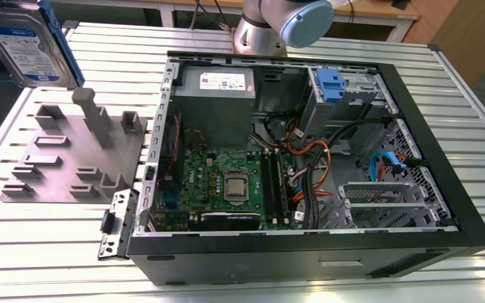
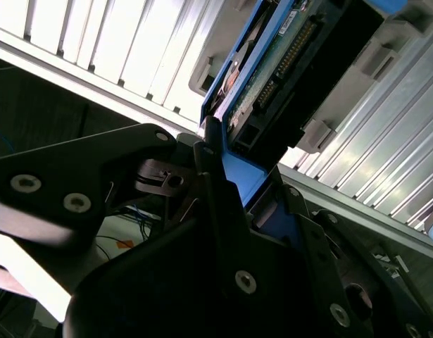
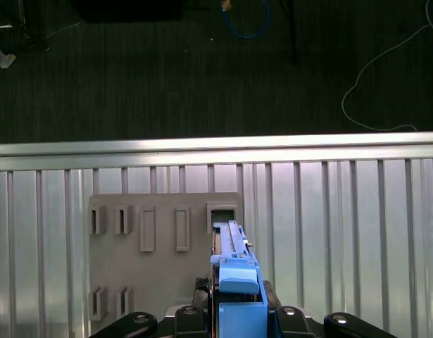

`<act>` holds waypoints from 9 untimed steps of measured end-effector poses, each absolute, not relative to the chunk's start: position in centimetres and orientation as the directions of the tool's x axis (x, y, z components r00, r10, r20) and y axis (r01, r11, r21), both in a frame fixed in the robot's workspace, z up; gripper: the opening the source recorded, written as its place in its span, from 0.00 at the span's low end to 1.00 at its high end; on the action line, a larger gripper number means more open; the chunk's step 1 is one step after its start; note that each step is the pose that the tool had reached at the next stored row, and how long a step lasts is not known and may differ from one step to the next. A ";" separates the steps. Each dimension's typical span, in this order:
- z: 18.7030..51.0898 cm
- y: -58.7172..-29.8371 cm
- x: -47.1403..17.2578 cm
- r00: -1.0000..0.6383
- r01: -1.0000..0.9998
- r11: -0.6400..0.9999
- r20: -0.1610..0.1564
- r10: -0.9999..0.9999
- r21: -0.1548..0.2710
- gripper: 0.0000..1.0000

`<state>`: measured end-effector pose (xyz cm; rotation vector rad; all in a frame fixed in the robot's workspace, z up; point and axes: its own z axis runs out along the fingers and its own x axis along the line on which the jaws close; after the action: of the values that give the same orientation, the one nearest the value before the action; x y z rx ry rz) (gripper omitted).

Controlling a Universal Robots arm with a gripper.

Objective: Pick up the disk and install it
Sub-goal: 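Pick up the disk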

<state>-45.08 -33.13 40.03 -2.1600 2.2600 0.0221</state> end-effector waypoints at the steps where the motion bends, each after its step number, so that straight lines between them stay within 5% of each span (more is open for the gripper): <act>1: 40.1 -33.1 -45.1 -0.045 -0.999 0.045 -0.021 -0.999 0.000 0.37; 9: 40.1 -33.1 -45.1 -0.045 -0.999 0.045 -0.021 -0.999 0.000 0.37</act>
<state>-45.08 -33.13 40.13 -2.1601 2.2600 0.0222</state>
